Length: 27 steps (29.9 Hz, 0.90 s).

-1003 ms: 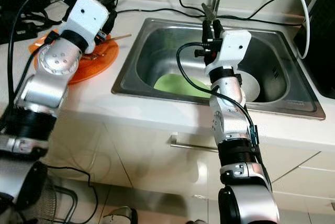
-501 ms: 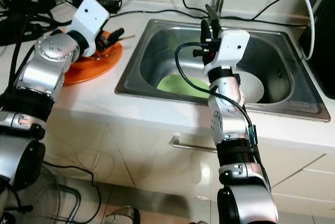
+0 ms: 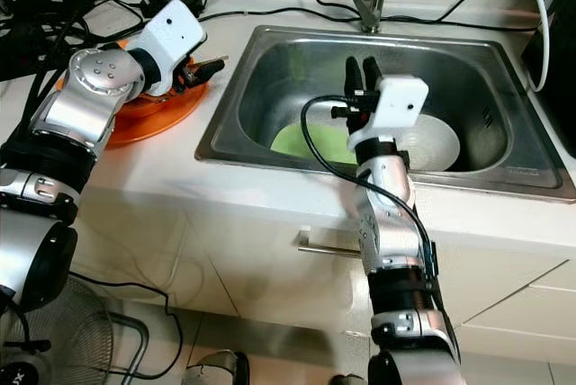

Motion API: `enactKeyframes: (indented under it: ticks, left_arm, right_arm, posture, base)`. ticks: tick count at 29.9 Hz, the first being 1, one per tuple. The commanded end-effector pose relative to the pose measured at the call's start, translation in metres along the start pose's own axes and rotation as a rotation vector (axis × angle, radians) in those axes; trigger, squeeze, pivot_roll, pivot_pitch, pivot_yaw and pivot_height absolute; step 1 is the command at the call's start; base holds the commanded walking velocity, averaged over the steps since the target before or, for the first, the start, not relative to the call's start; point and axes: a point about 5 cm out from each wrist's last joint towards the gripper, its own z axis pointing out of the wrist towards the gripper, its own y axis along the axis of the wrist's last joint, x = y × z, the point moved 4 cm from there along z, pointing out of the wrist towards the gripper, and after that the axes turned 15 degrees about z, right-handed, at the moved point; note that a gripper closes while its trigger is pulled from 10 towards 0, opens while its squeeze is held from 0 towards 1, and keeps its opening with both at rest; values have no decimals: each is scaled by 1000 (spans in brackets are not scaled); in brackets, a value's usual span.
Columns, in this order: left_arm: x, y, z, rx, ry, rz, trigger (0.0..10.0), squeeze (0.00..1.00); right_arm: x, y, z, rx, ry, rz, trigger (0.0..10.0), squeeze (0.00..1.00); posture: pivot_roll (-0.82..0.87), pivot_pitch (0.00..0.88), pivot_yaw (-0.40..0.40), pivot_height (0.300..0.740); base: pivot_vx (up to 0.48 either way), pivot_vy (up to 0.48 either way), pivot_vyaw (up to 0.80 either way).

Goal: Kitchen organization

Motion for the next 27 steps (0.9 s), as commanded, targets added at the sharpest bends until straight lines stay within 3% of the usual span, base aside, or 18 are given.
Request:
enactKeyframes:
  ticks: [1, 9, 19, 20, 21, 22, 23, 27]
  left_arm:
    - [10, 7, 1, 5, 6, 45, 10000, 0]
    - [14, -1, 4, 86, 52, 64, 10000, 0]
    - [9, -13, 4, 142, 64, 46, 10000, 0]
    - [8, -14, 5, 146, 67, 46, 8902, 0]
    - [8, -14, 5, 146, 67, 46, 8902, 0]
    - [8, -14, 5, 149, 70, 46, 7608, 0]
    - [9, -15, 5, 154, 76, 47, 0, 0]
    - [10, -14, 5, 153, 84, 50, 0, 0]
  right_arm:
    - [6, 3, -1, -5, 7, 8, 10000, 0]
    - [5, 0, -8, 14, -9, 16, 10000, 0]
    - [3, 3, -13, 23, -25, 16, 10000, 0]
    - [3, 3, -14, 24, -26, 15, 10000, 0]
    - [3, 3, -14, 24, -26, 15, 10000, 0]
    - [3, 3, -14, 25, -27, 14, 10000, 0]
    - [2, 4, -14, 29, -29, 13, 10000, 0]
    - [1, 4, -15, 30, -31, 12, 10000, 0]
  posture:
    - [143, 162, 68, 740]
    - [137, 178, 74, 740]
    - [116, 195, 70, 740]
    - [114, 197, 70, 740]
    - [114, 197, 70, 740]
    - [114, 197, 70, 740]
    - [112, 198, 69, 740]
    - [111, 196, 66, 740]
  base:
    - [0, 0, 0]
    - [0, 0, 0]
    - [0, 0, 0]
    - [0, 0, 0]
    - [0, 0, 0]
    - [0, 0, 0]
    - [0, 0, 0]
    - [0, 0, 0]
